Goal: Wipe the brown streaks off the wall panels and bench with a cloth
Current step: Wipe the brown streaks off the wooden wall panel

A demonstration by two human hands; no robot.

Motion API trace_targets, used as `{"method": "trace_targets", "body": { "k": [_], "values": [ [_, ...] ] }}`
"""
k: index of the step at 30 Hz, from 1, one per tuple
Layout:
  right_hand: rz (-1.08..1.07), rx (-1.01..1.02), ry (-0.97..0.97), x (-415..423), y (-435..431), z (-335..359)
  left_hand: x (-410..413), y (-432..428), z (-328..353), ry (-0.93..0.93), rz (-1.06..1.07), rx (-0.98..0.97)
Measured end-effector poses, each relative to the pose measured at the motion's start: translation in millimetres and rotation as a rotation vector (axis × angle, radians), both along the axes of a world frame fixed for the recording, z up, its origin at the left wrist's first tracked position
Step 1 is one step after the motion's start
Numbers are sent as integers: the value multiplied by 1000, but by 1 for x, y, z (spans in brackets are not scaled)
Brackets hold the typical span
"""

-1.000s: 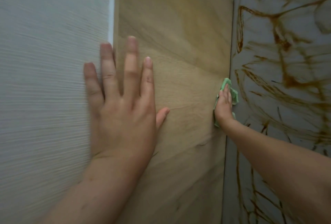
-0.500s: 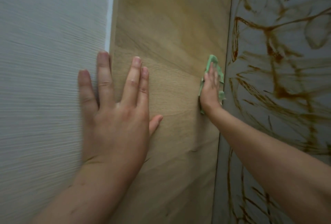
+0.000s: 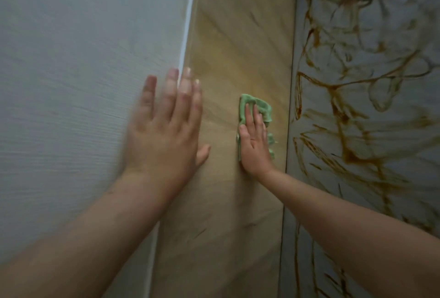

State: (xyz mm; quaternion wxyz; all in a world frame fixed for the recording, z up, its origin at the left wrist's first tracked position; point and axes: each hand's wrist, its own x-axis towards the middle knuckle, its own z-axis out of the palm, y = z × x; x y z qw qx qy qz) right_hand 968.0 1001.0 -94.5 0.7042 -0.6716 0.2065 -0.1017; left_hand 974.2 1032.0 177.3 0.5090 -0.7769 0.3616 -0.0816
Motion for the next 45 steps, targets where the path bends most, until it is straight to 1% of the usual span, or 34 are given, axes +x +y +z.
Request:
{"method": "trace_targets", "body": {
  "k": [2,3,7,10,13,18,22,25,27,30,33,35,37,38,39,40,41,45],
  "values": [
    [-9,0,-10,2,0,-2,20,-14,6,-117,76,13],
    [-17,1,-15,4,1,-4,24,-17,6,-131,98,17],
    [-79,55,-9,23,-7,-31,25,-15,1,-94,112,21],
    [-135,179,121,45,-26,-73,30,-15,-2,-77,84,8],
    [-199,300,249,57,-37,-115,36,-11,-9,-29,86,-70],
    [-197,339,330,65,-46,-153,39,-8,-11,-21,104,-120],
    [-193,362,401,68,-52,-164,40,-7,-12,-20,110,-116],
    [-213,428,430,70,-55,-142,36,-10,-9,-33,112,-64],
    [-224,409,376,69,-55,-114,31,-14,-4,-57,99,-14],
    [-196,306,198,63,-53,-51,27,-20,0,-83,98,14],
    [-133,121,-63,57,-47,29,26,-24,0,-77,120,1],
    [-84,3,-279,53,-43,76,26,-25,1,-64,133,-10],
    [-57,-90,-488,51,-42,95,26,-23,0,-67,126,-7],
    [-59,-142,-558,53,-43,93,27,-23,0,-67,122,-6],
    [-73,-192,-587,58,-46,82,27,-22,-1,-62,121,-13],
    [-96,-219,-569,65,-48,66,27,-21,-1,-59,120,-23],
    [-122,-207,-507,74,-51,45,28,-20,-2,-57,116,-30],
    [-146,54,-70,92,-69,-55,33,-14,-8,-62,86,-43]
  ]
}}
